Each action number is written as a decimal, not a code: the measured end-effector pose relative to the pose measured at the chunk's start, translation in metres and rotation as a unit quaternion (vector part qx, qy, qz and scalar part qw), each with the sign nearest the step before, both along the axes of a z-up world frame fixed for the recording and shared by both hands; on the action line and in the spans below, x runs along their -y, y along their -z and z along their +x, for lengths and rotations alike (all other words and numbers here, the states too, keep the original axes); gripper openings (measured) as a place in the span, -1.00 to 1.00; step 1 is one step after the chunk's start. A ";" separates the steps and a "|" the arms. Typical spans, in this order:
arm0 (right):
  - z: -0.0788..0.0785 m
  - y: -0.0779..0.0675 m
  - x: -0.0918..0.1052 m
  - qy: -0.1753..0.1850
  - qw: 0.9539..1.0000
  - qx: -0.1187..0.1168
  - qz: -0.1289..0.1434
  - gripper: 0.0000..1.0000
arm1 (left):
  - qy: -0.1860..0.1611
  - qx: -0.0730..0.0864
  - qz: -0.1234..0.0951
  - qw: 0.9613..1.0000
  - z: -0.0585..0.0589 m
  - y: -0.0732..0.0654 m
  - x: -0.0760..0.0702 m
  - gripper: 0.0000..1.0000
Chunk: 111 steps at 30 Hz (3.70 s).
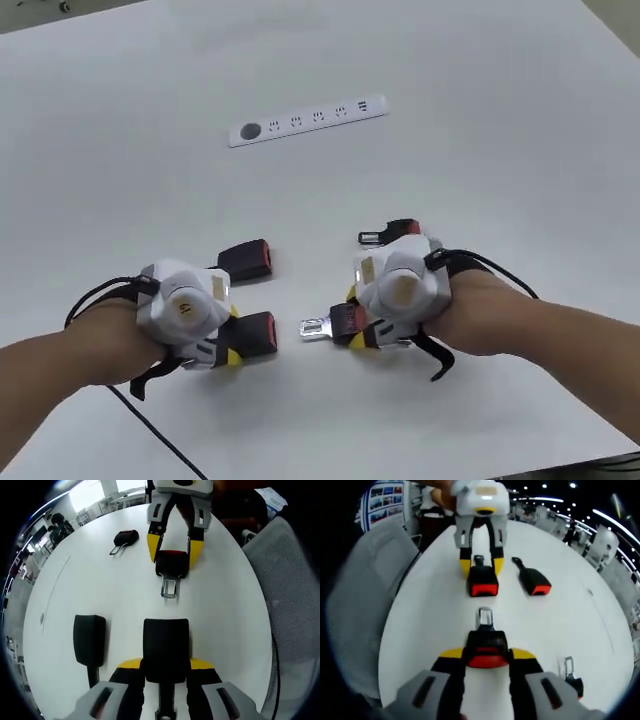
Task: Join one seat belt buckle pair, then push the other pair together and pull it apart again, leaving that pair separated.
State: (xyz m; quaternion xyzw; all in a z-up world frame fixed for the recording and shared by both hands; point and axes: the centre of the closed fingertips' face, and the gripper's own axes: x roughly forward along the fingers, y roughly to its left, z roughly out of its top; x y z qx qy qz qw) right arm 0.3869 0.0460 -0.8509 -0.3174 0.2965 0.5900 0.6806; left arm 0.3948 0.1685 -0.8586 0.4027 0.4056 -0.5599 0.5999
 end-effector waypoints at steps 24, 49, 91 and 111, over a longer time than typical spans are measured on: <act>0.003 -0.003 -0.038 -0.012 1.000 0.014 0.012 -0.35 | -0.001 -0.001 0.002 1.000 -0.002 -0.002 0.002 -0.35; 0.006 -0.003 -0.062 -0.025 0.999 -0.002 0.032 -0.40 | 0.016 -0.007 0.008 1.000 -0.002 0.000 0.003 -0.36; 0.004 -0.001 -0.059 -0.021 0.999 0.023 0.017 -0.31 | 0.001 0.015 0.022 1.000 -0.004 -0.006 0.005 -0.32; 0.018 -0.048 -0.055 -0.012 0.998 0.039 0.041 -0.22 | -0.081 0.059 -0.059 0.993 0.020 -0.052 0.001 -0.16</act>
